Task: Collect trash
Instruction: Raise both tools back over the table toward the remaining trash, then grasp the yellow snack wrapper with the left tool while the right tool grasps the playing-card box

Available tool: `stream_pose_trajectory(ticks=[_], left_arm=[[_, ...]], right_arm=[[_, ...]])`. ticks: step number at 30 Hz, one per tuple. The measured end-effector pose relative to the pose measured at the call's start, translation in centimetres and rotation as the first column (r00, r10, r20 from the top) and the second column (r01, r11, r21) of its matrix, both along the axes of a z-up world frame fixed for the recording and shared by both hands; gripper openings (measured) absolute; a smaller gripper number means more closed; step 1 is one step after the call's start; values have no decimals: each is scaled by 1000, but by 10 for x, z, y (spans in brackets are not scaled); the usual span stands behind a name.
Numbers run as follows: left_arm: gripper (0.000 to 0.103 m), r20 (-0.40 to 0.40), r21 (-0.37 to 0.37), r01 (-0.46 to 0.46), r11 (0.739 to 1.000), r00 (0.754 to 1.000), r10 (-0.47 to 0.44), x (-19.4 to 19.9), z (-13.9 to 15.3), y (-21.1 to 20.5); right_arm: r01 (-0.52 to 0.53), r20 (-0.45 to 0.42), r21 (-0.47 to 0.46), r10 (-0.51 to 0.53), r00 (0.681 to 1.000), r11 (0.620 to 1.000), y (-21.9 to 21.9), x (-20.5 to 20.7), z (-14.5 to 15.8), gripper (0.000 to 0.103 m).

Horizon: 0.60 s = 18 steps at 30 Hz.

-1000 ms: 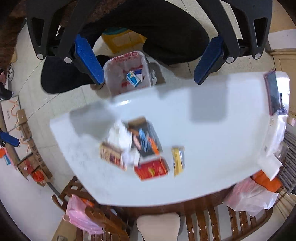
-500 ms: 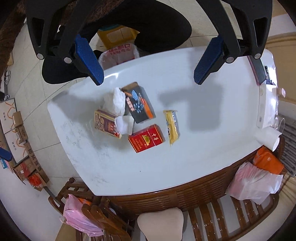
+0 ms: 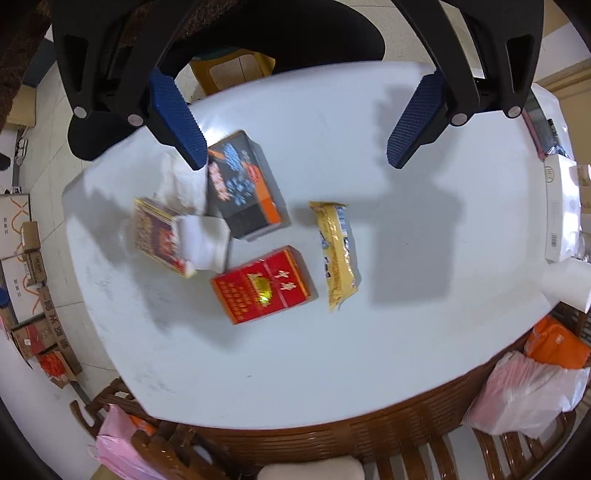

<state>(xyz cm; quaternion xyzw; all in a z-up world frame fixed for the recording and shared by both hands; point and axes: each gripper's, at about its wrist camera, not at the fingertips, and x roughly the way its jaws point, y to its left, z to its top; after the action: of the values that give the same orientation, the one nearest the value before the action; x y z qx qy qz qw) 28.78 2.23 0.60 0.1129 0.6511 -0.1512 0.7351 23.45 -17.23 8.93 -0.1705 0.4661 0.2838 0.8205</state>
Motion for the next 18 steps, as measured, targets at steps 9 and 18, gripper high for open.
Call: stream_pose_trajectory(ticks=[9,18], left_arm=[[95,-51,-8,-30,1000,998,30,30,-42,7],[95,-82,-38,-40,998,996,37,43,-61,10]], right_arm=[[-41,-107,-51,36,994,998,14,21,-49,97],[-124,-223,-112,97,970,986,36,37,-105,97]])
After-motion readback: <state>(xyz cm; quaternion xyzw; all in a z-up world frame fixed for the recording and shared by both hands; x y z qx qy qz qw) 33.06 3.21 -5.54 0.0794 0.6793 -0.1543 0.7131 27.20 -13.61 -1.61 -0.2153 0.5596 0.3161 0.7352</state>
